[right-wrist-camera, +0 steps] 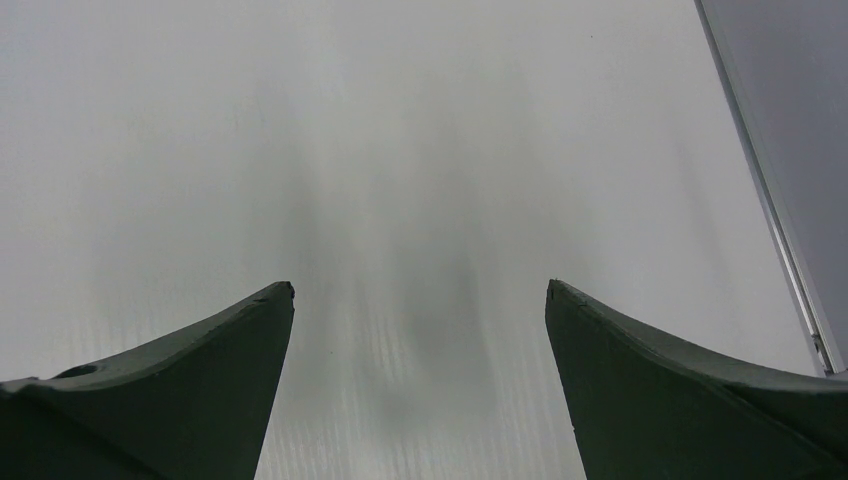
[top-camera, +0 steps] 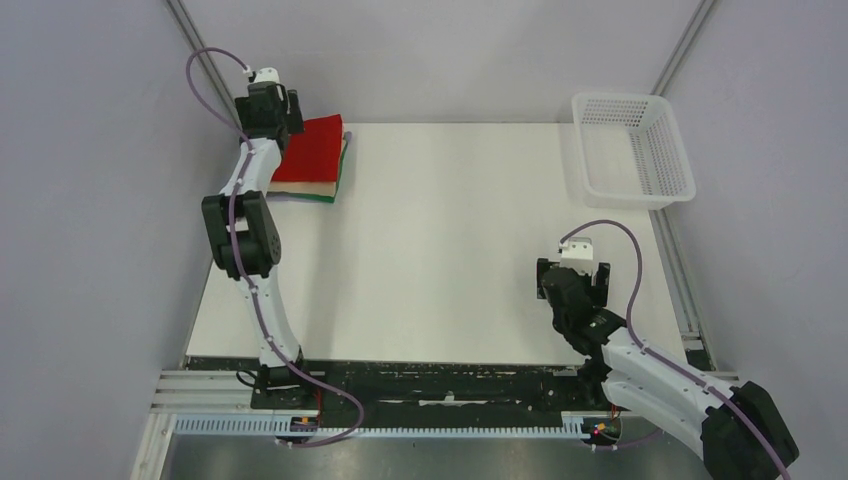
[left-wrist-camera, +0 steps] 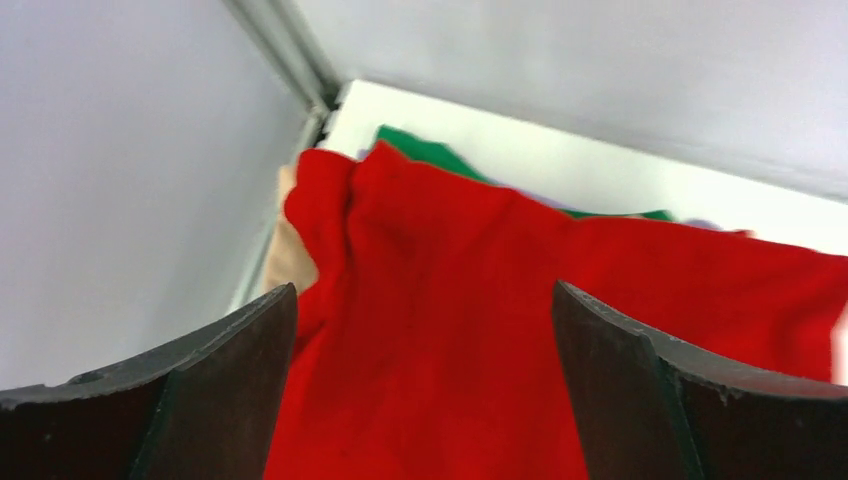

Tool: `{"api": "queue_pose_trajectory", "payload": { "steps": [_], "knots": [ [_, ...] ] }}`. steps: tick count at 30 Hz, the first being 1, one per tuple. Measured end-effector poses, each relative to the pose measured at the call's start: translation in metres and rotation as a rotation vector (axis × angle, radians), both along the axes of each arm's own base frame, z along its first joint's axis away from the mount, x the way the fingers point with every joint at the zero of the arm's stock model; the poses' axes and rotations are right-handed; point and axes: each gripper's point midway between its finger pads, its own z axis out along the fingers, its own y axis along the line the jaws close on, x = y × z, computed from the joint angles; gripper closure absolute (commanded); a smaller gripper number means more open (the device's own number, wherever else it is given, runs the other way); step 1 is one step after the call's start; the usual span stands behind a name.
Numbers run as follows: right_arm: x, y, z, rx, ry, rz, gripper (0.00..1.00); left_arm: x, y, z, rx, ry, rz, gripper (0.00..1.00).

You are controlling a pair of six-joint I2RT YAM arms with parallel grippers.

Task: Fold and stack the t-shirts
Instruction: Put the neatly folded tshirt into the corner of the board with the left arm

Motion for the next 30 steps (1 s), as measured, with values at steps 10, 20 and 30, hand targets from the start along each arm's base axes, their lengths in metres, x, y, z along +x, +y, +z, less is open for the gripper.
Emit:
{"api": "queue_pose_trajectory", "payload": {
  "steps": [10,20,30],
  "knots": [
    [0.0,0.0,-0.004,-0.016,0.017,0.002,0.02,0.023,-0.041,0.042,-0.12,-0.206,-0.184,0.0],
    [0.003,-0.001,0.0,-0.033,0.009,-0.005,0.02,0.053,-0.011,-0.008,-0.192,-0.176,-0.143,0.0],
    [0.011,0.004,0.007,-0.033,0.009,-0.005,0.02,0.062,0.023,-0.068,-0.248,-0.094,-0.081,0.0]
  ]
}}
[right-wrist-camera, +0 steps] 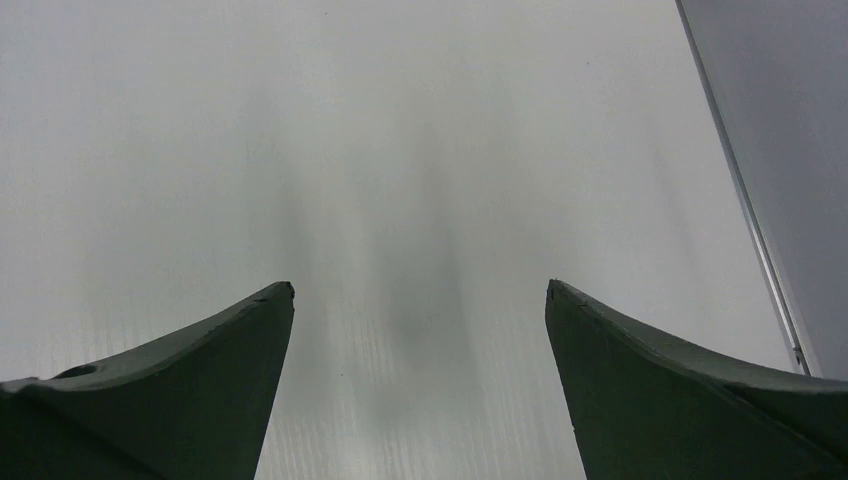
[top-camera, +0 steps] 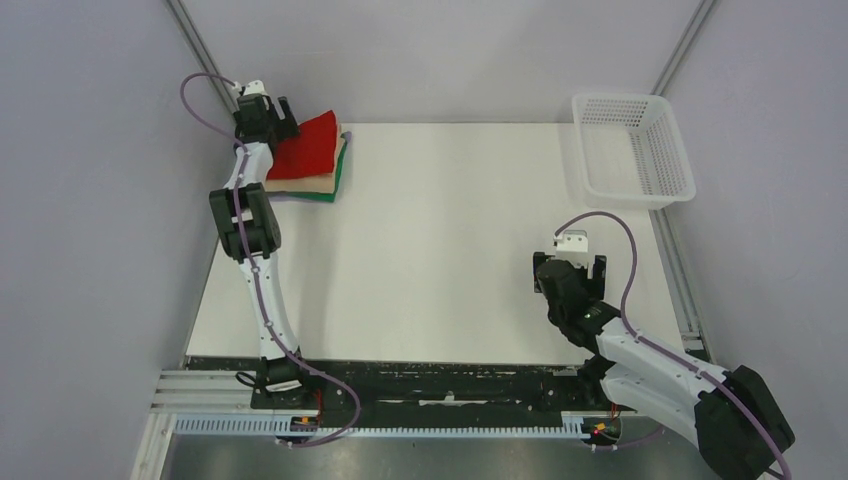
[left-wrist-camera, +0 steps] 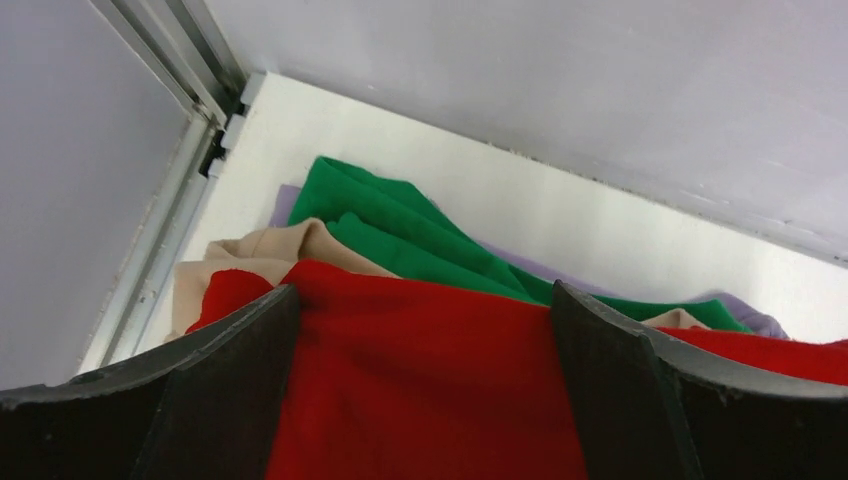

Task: Fold and stack the t-shirts
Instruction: Put the neatly folded tshirt into the corner of the board with the left arm

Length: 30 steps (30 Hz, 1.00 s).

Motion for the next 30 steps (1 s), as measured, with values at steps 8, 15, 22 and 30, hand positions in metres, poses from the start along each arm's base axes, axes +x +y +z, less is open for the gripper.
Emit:
{"api": "queue_pose_trajectory", "payload": {
  "steps": [8,15,22,30],
  "knots": [
    [0.002,0.002,0.002,0.006,-0.005,0.003,0.02,-0.002,-0.002,-0.01,-0.05,0.011,-0.005,0.0],
    [0.004,0.009,0.011,0.056,-0.04,0.036,0.02,-0.019,-0.003,0.004,-0.073,0.007,0.025,0.0],
    [0.005,0.021,0.018,0.088,-0.051,0.118,0.02,-0.066,-0.015,0.094,-0.086,-0.201,0.04,0.0],
    [0.001,0.032,0.006,0.082,0.019,0.202,0.02,-0.127,-0.058,0.169,-0.093,-0.461,-0.027,0.0]
  ]
}}
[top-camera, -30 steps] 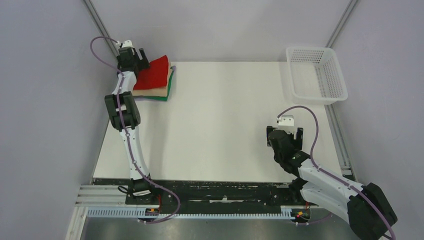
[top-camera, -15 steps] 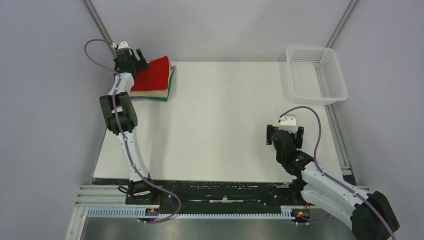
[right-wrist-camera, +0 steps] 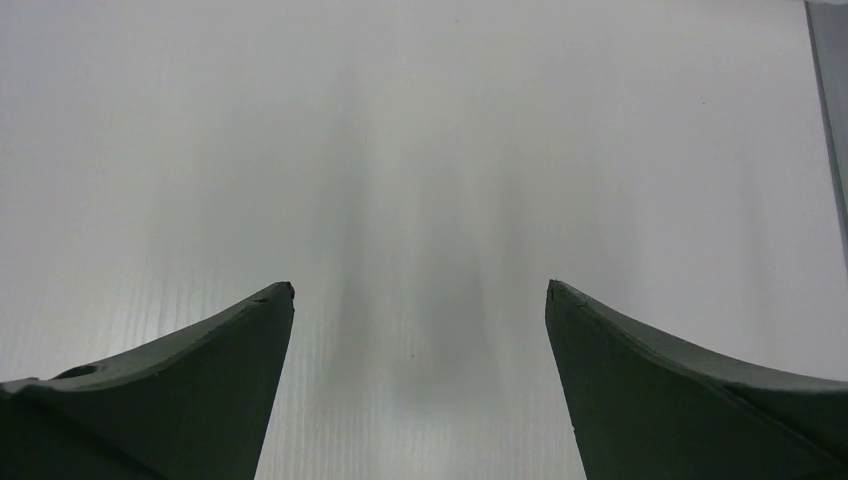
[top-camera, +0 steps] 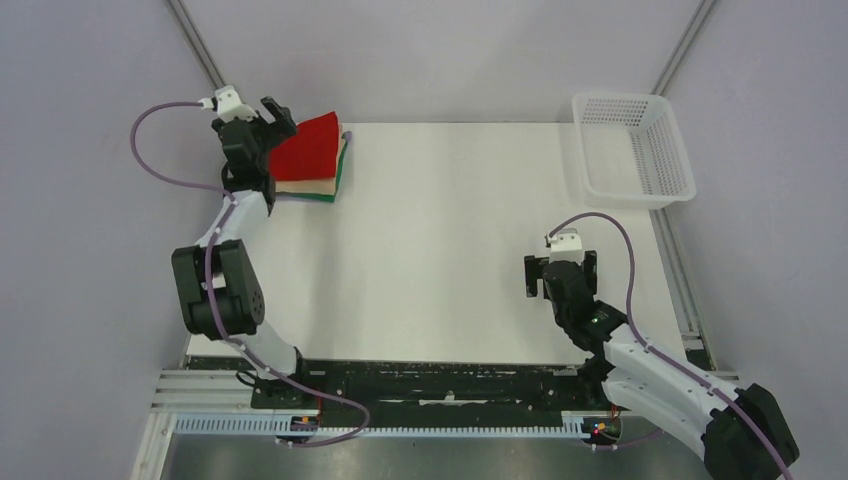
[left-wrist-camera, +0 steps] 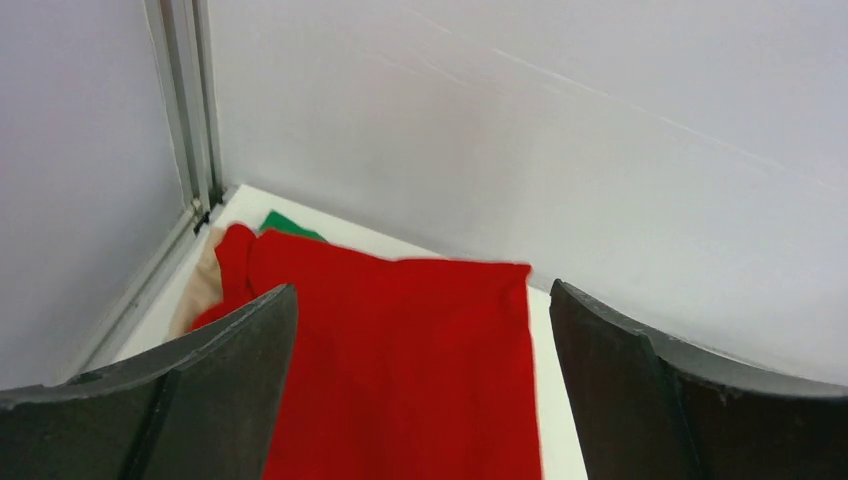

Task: Fold and stack the t-shirts
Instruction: Put the neatly folded tshirt into the corner of the board with the left arm, then reset both arms

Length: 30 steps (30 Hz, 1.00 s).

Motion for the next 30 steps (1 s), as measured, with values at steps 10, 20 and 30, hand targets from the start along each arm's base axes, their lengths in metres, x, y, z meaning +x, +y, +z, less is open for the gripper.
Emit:
{"api": "queue_pose_trajectory", "payload": {
  "steps": [10,20,30],
  "knots": [
    [0.001,0.008,0.022,0.097,-0.084,0.024,0.02,-0.138,-0.159,0.027,-0.08,-0.004,-0.207,0.0],
    [-0.015,0.002,0.019,0.233,-0.204,0.01,0.02,-0.268,-0.192,-0.135,-0.204,0.447,-0.357,0.0],
    [-0.02,0.0,0.007,0.285,-0.239,0.004,0.02,-0.306,-0.181,-0.144,-0.239,0.487,-0.339,0.0]
  ]
}}
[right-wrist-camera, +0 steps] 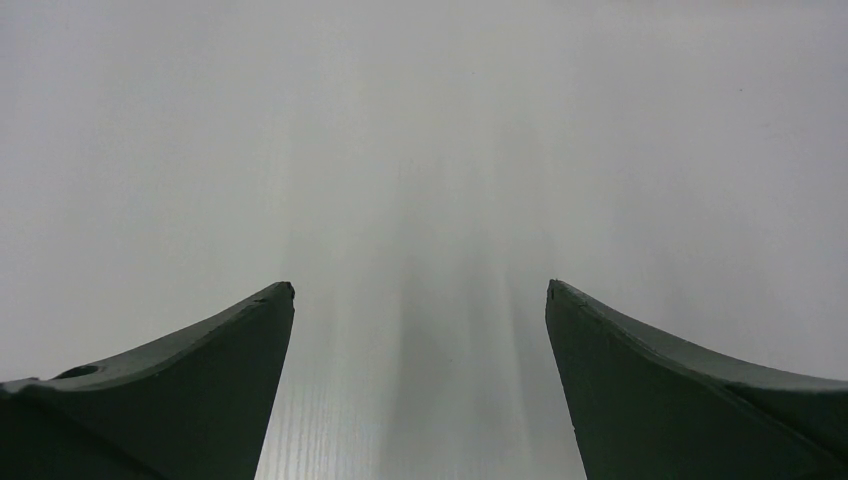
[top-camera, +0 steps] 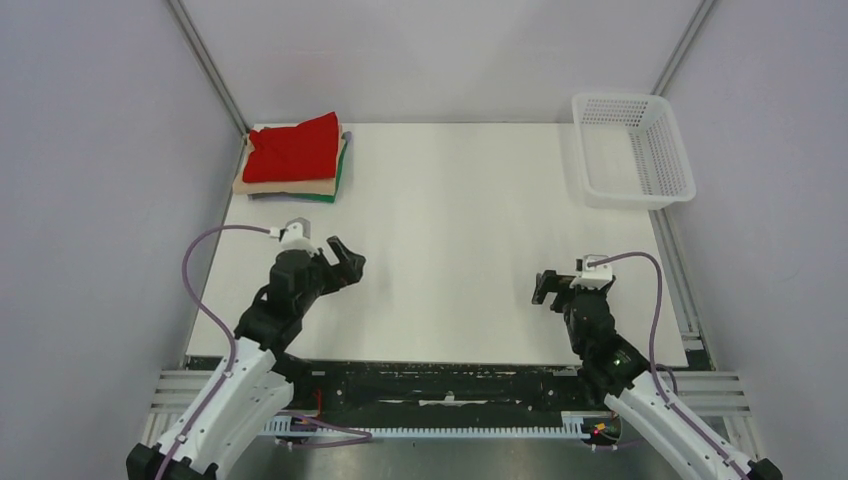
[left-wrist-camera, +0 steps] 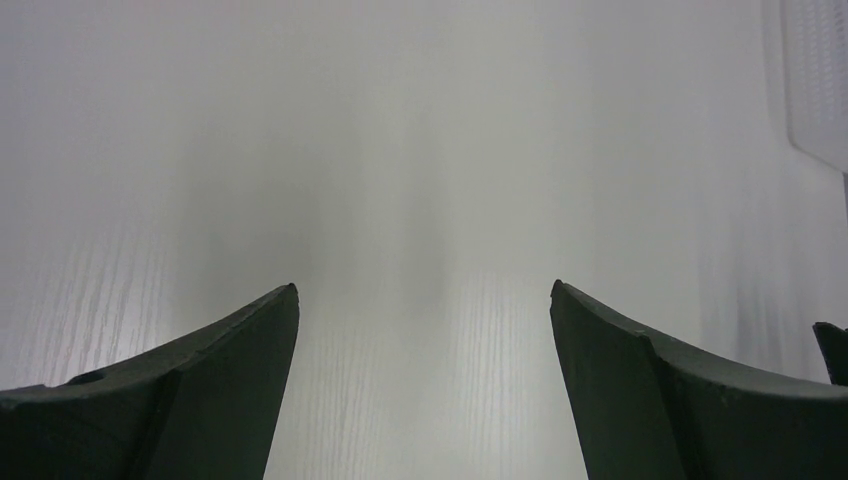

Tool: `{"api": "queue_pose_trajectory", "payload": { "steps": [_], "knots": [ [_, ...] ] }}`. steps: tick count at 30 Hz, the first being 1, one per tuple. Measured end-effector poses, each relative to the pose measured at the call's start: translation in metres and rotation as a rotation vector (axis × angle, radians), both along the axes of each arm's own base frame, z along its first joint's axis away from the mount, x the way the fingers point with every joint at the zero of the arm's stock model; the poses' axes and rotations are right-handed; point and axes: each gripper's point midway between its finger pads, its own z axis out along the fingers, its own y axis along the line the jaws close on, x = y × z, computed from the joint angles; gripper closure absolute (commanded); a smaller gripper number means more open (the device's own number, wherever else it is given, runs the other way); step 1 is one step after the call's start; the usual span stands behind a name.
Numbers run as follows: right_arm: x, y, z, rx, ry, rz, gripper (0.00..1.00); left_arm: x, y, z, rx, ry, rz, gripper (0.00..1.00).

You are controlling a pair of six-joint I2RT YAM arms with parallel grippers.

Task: Fold and stack the t-shirts
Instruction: Reset both arms

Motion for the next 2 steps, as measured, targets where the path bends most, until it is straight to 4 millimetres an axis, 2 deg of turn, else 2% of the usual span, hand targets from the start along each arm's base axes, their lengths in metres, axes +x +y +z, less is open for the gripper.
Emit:
{"api": "queue_pose_trajectory", "payload": {
  "steps": [2],
  "knots": [
    [0.0,0.0005,0.0001,0.004,-0.003,0.002,0.02,-0.0005,0.0022,-0.0003,0.005,0.001,0.01,0.0]
  ]
}}
